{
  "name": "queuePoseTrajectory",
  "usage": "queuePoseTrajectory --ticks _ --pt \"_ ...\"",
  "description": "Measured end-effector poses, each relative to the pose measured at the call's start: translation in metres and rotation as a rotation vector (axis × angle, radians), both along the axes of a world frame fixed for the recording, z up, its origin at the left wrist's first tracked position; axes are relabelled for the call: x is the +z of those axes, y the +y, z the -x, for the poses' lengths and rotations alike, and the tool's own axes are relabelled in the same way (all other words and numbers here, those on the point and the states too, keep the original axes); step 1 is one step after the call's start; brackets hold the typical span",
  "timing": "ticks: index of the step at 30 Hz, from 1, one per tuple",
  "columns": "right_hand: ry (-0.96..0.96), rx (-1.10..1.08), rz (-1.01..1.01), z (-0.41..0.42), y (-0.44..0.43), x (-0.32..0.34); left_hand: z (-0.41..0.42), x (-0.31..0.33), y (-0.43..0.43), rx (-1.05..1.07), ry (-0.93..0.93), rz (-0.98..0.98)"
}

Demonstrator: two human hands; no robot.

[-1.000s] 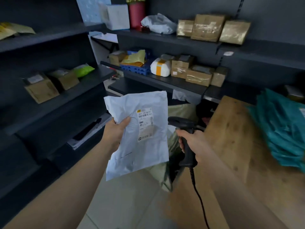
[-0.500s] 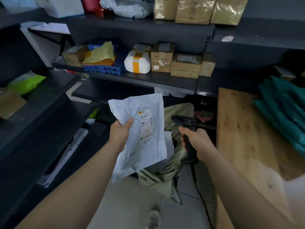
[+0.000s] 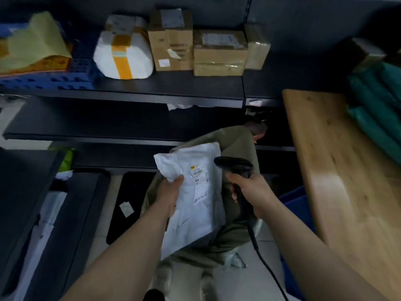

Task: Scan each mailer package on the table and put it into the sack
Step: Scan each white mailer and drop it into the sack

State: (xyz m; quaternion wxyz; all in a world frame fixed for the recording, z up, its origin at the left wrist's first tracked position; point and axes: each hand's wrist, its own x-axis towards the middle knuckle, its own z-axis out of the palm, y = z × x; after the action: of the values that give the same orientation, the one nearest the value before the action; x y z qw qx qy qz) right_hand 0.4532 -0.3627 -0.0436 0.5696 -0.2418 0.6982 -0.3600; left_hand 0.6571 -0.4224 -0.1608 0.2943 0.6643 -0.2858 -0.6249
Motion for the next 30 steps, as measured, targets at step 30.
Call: queuePoseTrajectory --ticks 30 --pt "0.353 -0.112 -0.088 -0.045 0.043 0.025 -0.005 0.036 -0.007 -0.915 -0.352 0.205"
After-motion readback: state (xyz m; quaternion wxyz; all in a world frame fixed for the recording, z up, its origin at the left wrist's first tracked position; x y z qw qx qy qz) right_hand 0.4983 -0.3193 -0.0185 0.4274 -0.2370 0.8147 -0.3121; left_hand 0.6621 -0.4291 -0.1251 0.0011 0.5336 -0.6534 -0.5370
